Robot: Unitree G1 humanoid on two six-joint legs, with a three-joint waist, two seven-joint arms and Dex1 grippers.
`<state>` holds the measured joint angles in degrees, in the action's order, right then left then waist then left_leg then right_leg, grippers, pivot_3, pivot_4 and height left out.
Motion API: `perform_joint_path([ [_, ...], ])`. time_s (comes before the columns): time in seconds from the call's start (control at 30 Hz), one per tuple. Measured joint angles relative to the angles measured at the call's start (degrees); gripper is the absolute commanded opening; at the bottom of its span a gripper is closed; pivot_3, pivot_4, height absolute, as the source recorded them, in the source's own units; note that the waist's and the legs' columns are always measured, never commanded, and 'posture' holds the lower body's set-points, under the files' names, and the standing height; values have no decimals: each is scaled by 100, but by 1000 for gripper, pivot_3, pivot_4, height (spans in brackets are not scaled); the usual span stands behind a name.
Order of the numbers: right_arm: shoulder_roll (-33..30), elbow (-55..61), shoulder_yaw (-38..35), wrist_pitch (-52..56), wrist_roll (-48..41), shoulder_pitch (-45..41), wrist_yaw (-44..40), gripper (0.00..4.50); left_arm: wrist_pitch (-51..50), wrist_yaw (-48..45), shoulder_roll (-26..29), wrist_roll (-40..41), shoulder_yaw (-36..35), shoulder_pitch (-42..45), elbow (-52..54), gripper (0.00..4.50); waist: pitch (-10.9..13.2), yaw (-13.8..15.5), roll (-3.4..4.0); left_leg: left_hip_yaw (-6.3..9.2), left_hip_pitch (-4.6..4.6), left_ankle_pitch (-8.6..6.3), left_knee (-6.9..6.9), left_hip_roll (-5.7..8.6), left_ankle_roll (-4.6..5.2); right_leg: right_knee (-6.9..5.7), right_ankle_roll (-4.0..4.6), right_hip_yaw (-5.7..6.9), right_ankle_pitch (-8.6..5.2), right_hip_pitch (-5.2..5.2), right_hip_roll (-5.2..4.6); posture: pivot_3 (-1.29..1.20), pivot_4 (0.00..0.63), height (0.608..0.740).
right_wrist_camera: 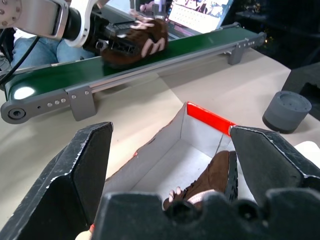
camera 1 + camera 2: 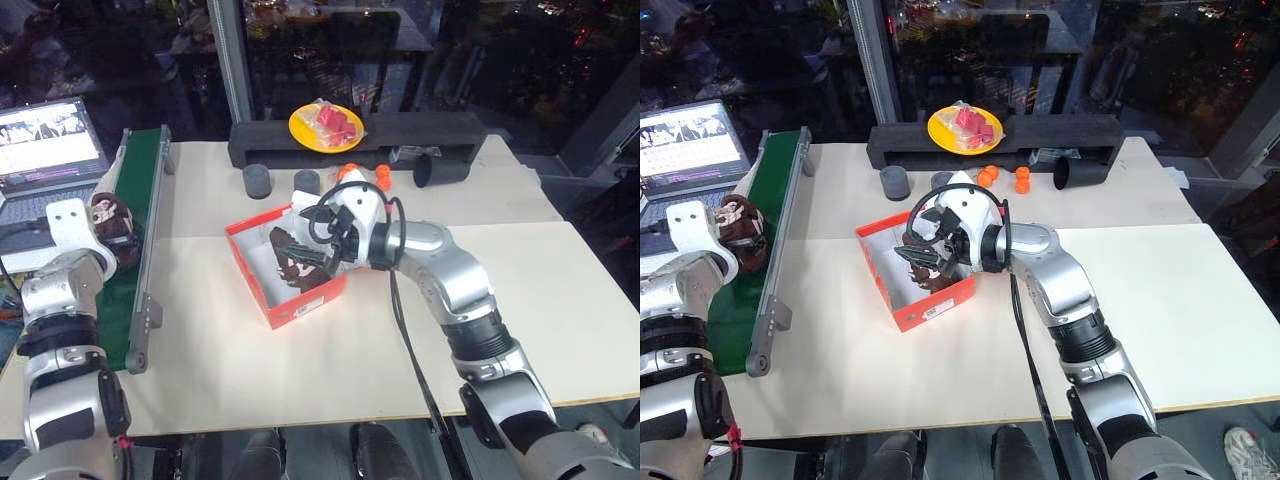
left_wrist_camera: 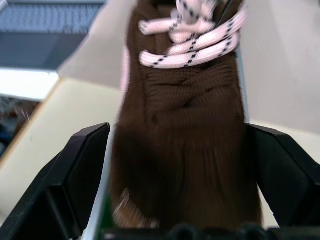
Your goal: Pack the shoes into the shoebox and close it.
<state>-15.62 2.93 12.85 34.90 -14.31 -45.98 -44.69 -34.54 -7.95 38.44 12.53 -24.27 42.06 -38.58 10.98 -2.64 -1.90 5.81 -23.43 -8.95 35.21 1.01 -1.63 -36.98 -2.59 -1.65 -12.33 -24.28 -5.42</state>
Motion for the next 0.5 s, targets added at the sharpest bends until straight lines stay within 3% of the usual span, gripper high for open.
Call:
perform_joint_path([
  [0.3, -91, 37, -1, 104, -9, 0, 44, 4500, 464, 304, -50, 115, -133, -14, -17, 496, 0, -30, -1, 0, 12, 3, 0, -5, -5, -7, -5, -2, -2, 2, 6, 0, 150, 740],
  [0.5, -103, 37, -7, 185, -41, -1, 61, 4500, 844, 309, -232, 207, -177, -17, 406, 353, -2, 16, -3, 0, -8, 3, 0, -4, -6, 7, 8, 1, 6, -2, 2, 0, 150, 740],
])
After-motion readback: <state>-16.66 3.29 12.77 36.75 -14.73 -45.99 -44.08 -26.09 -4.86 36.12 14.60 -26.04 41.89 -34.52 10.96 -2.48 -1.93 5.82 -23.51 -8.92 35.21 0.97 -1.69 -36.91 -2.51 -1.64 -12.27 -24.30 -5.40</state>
